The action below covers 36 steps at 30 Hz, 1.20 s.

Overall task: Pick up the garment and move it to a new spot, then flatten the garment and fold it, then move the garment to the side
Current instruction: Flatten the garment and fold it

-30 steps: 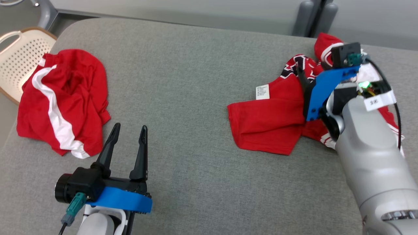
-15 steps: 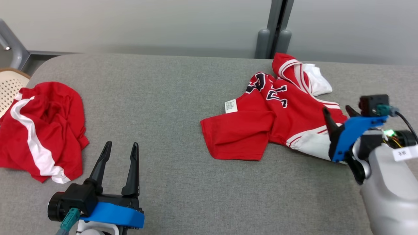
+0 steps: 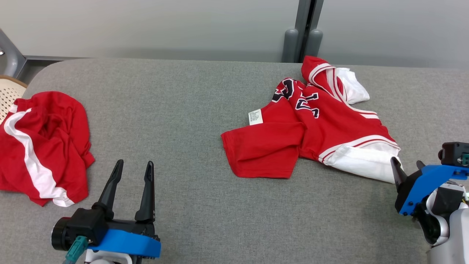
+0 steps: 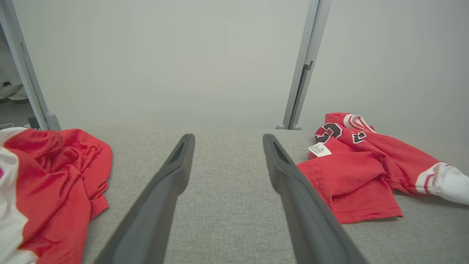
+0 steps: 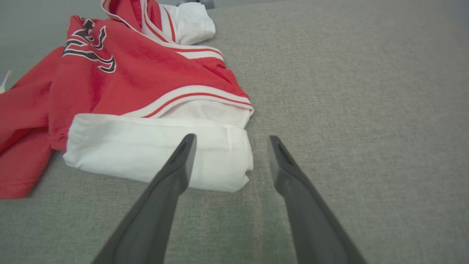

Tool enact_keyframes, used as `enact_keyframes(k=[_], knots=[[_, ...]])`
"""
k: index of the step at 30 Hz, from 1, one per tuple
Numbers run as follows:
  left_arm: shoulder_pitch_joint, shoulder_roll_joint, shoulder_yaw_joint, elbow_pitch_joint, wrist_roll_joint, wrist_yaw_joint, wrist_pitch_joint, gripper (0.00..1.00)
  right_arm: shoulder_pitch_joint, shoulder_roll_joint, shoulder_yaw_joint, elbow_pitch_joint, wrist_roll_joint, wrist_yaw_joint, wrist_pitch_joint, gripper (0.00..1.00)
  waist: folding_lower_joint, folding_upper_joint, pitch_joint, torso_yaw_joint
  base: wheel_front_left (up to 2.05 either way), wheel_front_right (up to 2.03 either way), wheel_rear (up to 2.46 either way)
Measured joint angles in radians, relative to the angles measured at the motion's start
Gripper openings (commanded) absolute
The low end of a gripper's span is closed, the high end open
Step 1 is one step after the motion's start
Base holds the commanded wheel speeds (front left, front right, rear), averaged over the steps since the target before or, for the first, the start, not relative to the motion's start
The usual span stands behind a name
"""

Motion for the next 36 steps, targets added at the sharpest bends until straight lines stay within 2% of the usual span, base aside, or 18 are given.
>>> enact_keyframes(k=[4, 10, 13, 21, 26, 29, 30, 31, 32, 36], knots=[[-0.01, -0.001, -0.006, -0.004, 0.0, 0.003, 0.0, 1.0, 0.002, 0.011, -0.006, -0.044, 0.0, 0.0, 0.061, 1.0, 0.0001, 0.0, 0.012, 0.007, 0.0, 0.0, 0.0], [-0.017, 0.0, -0.007, -0.004, -0.007, 0.008, 0.0, 1.0, -0.005, 0.02, 0.168, -0.1, -0.007, 0.0, 0.086, 1.0, 0.0, 0.0, 0.022, 0.016, 0.0, 0.0, 0.0], [-0.017, 0.001, -0.008, -0.003, -0.007, 0.008, 0.0, 1.0, -0.023, 0.02, 0.223, -0.097, -0.037, 0.0, 0.097, 1.0, 0.0, 0.0, 0.025, 0.019, 0.0, 0.0, 0.0], [-0.035, 0.002, -0.014, 0.0, -0.016, 0.007, 0.0, 1.0, -0.135, 0.013, 0.285, 0.016, -0.115, 0.0, 0.157, 1.0, 0.0001, 0.0, 0.04, 0.037, 0.0, 0.0, 0.0], [-0.045, 0.001, -0.018, 0.011, -0.021, 0.0, 0.0, 1.0, -0.172, -0.005, 0.281, 0.099, -0.164, 0.0, 0.196, 1.0, 0.0002, 0.0, 0.047, 0.058, 0.0, 0.0, 0.0], [-0.045, -0.001, -0.017, 0.012, -0.025, 0.0, 0.0, 1.0, -0.167, -0.007, 0.283, 0.109, -0.178, 0.0, 0.211, 1.0, 0.0002, 0.0, 0.048, 0.069, 0.0, 0.0, 0.0], [-0.045, 0.0, -0.017, 0.013, -0.026, 0.0, 0.0, 1.0, -0.164, -0.008, 0.285, 0.105, -0.184, 0.0, 0.211, 0.91, 0.0002, 0.0, 0.047, 0.072, 0.0, 0.0, 0.0], [-0.045, -0.001, -0.017, 0.014, -0.026, 0.0, 0.0, 1.0, -0.157, -0.012, 0.285, 0.1, -0.189, 0.0, 0.212, 0.4, 0.0002, 0.0, 0.046, 0.073, 0.0, 0.0, 0.0], [-0.043, -0.002, -0.017, 0.015, -0.026, 0.0, 0.0, 1.0, -0.145, -0.017, 0.285, 0.094, -0.192, 0.0, 0.216, 0.0, 0.0002, 0.0, 0.044, 0.075, 0.0, 0.0, 0.0], [-0.03, -0.001, -0.011, 0.017, -0.027, 0.003, 0.0, 1.0, -0.088, -0.02, 0.282, 0.051, -0.189, 0.0, 0.217, 0.0, 0.0002, 0.0, 0.031, 0.074, 0.0, 0.0, 0.0]])
